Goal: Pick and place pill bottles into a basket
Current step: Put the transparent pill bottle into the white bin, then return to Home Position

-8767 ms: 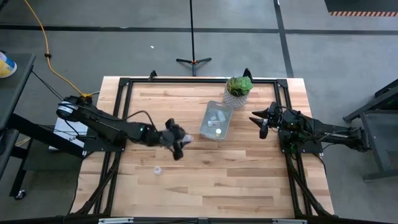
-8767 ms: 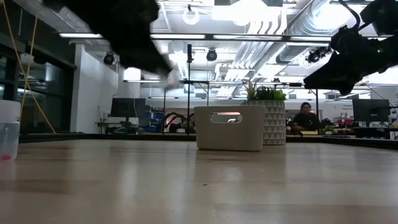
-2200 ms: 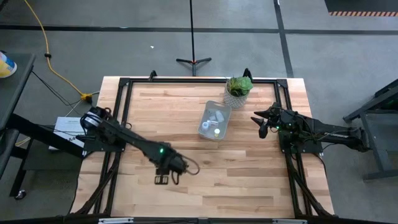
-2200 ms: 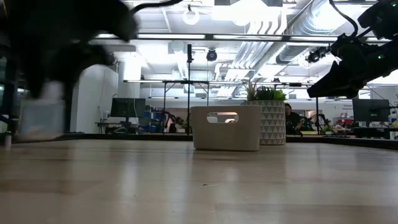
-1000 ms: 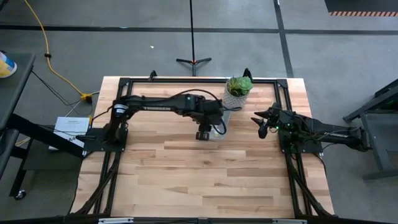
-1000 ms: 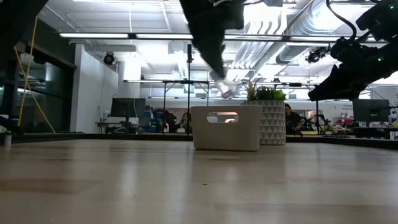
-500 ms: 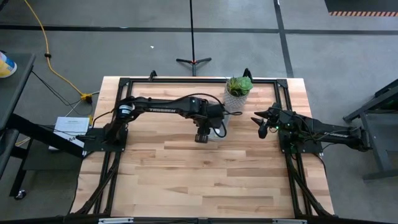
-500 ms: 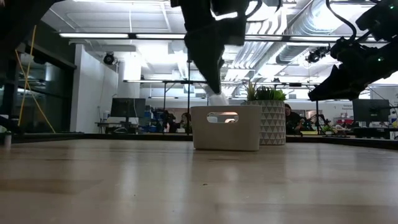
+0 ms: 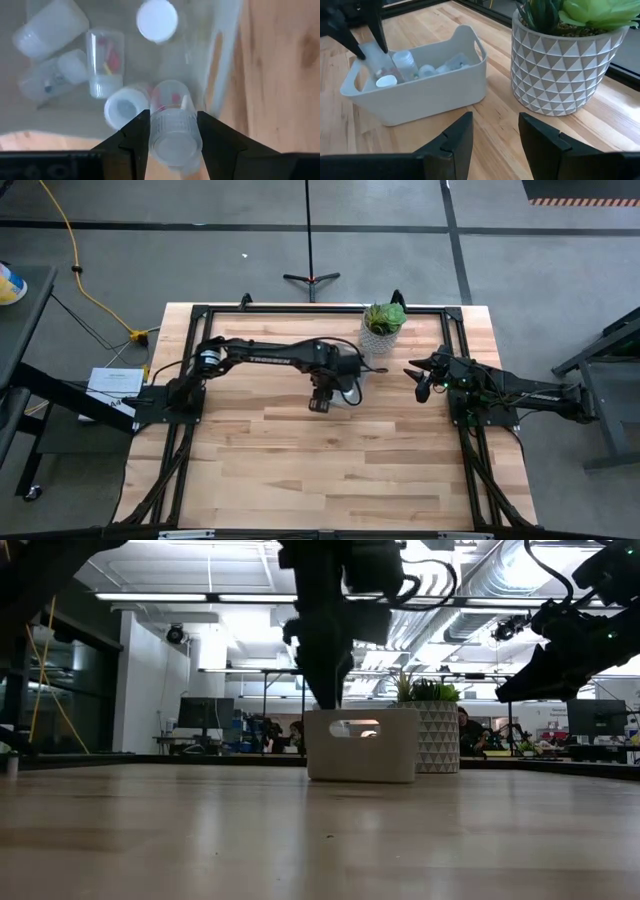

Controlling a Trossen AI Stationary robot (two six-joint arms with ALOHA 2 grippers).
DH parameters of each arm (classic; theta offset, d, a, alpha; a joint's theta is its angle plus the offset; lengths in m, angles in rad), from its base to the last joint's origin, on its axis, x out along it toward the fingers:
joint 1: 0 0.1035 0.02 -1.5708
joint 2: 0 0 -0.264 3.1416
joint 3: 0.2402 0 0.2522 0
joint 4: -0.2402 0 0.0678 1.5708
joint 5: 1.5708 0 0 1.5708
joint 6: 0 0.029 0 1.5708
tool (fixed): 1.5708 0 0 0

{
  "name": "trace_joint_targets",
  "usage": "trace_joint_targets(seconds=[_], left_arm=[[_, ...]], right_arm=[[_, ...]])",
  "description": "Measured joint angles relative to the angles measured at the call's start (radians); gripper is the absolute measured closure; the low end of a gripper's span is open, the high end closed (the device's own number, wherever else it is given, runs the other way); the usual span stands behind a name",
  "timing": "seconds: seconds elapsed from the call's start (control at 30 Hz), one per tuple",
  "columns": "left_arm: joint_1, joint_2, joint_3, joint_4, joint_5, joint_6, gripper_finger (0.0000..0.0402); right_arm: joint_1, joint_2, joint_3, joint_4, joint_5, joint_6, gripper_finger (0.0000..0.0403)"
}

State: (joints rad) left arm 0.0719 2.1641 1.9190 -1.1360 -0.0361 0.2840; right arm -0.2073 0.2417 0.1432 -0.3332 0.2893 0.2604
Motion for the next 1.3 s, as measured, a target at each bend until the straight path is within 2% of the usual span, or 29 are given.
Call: trace_joint_targets(seconds=[0.23,0.57,0.7,0.8,0.9,1.03,1.13,1.3], left_arm=[[0.001,0.036,-0.001,-0.029,0.002,0.054,0.0224],[0.0,0.035,0.0,-0.008,-0.048,0.055,0.0132],[0.0,0.035,0.011,-0.017,-0.051,0.038,0.0116],[0.0,0.034,0.09,-0.077,-0.061,0.017,0.0117],[0.0,0.033,0.186,-0.127,-0.063,-0.005,0.0132],[0.001,0.024,0.328,-0.139,-0.042,-0.065,0.0178],[0.011,-0.007,0.387,-0.087,0.037,-0.095,0.0229],[0.045,-0.09,0.393,-0.031,0.18,-0.114,0.0335]], right_arm=[[0.0,0.001,0.0,0.0,-0.001,0.0,0.0253],[0.0,0.0,0.0,-0.006,-0.003,0.0,0.0253],[0.0,0.0,0.0,-0.006,-0.003,0.0,0.0253],[0.0,0.0,0.0,-0.006,-0.004,0.0,0.0253],[0.0,0.0,0.0,-0.006,-0.004,0.0,0.0253],[0.0,0.0,0.0,-0.006,-0.004,0.0,0.0253],[0.0,0.0,0.0,-0.006,-0.006,0.0,0.0253],[0.0,0.0,0.0,-0.005,-0.01,0.001,0.0253]])
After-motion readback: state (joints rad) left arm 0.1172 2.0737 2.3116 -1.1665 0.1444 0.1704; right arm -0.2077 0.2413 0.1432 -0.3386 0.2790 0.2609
